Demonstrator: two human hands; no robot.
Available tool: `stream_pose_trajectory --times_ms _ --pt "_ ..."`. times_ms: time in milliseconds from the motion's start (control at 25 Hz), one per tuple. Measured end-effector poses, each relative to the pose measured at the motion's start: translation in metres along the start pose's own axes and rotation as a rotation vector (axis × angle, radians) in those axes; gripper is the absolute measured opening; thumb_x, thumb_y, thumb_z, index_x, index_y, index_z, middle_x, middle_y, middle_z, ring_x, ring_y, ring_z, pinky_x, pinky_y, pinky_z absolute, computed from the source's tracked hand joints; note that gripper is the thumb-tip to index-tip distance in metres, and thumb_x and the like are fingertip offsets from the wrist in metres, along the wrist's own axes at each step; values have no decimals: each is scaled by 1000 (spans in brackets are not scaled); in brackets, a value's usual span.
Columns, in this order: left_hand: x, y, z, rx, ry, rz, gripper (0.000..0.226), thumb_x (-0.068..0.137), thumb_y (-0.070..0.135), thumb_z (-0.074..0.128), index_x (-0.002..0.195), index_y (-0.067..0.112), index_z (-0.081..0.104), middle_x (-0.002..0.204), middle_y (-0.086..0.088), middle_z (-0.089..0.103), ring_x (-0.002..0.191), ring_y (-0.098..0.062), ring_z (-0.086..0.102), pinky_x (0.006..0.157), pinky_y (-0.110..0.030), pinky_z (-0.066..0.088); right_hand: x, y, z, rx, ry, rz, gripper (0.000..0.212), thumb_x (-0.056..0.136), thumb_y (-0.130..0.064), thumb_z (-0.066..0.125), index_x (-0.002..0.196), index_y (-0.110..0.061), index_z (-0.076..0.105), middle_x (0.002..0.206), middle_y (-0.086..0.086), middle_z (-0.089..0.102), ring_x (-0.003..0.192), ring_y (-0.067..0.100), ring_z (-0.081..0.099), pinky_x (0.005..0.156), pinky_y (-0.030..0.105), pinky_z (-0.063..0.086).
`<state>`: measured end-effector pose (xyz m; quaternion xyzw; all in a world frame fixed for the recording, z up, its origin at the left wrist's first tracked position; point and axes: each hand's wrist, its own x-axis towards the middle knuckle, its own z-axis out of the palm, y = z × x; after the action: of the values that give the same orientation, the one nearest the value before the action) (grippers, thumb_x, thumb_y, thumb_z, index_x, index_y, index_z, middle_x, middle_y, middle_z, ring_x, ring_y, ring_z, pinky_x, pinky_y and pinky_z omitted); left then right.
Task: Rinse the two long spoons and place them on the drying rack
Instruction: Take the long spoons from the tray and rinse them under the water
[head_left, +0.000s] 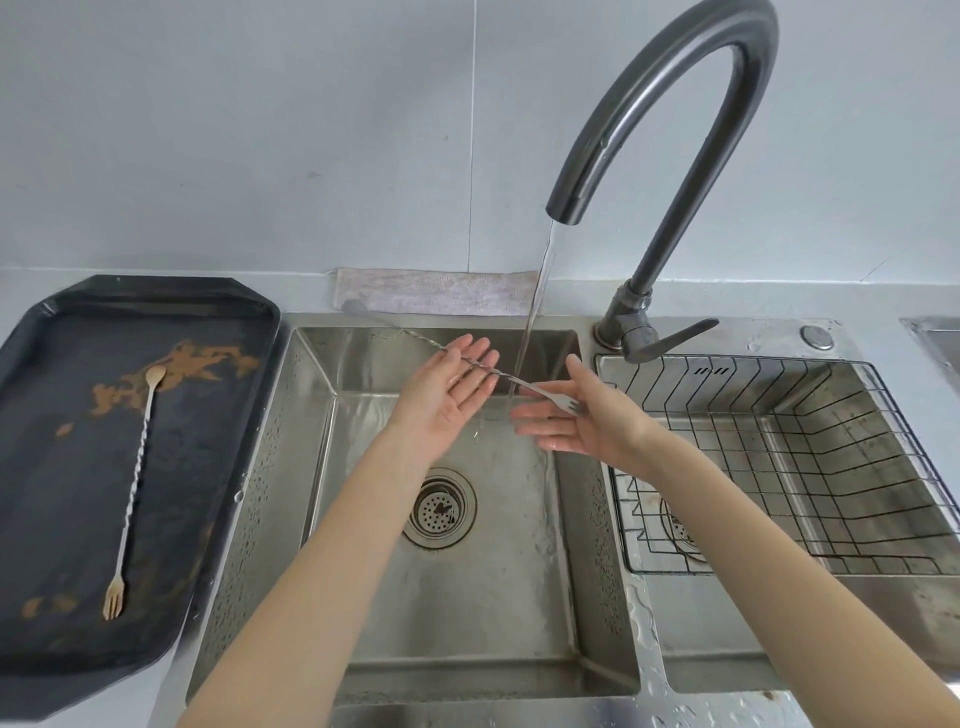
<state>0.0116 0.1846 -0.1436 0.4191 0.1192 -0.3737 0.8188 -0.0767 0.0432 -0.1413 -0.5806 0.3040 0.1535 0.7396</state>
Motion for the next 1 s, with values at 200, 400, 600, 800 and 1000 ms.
stream_pose_trajectory --times_ms 200,400,600,800,1000 --pt "0 -6 -11 -240 51 -74 22 98 12 36 94 11 57 108 0 66 107 -15 57 87 -36 47 0 -11 5 218 -9 -201 28 98 -32 38 97 -19 64 84 -6 74 74 3 70 72 18 53" --pt "-1 -16 -25 -199 56 -188 21 96 17 41 91 9 61 70 -1 76 71 -11 72 64 -29 60 11 -10 20 68 187 -392 20 95 -8 49 108 -6 63 60 -11 71 59 -6 66 66 10 54" --pt "-6 -20 -20 498 164 -86 21 96 19 43 82 13 57 70 3 69 73 -10 63 68 -25 52 20 -16 33 -115 291 -441 16 92 -10 56 97 -9 70 64 -2 57 53 -2 56 61 10 53" --pt "-10 -3 12 992 104 518 16 89 16 55 103 8 60 88 8 59 77 1 54 73 -1 43 20 -23 41 -155 381 -460 12 88 -13 61 79 -18 67 78 8 67 73 19 66 74 25 60" --pt "-4 0 33 1158 160 663 26 80 25 67 99 8 61 103 -6 64 83 -7 54 64 7 34 22 -23 39 -407 562 -533 19 87 -6 52 92 -7 71 100 20 69 85 31 69 80 43 59"
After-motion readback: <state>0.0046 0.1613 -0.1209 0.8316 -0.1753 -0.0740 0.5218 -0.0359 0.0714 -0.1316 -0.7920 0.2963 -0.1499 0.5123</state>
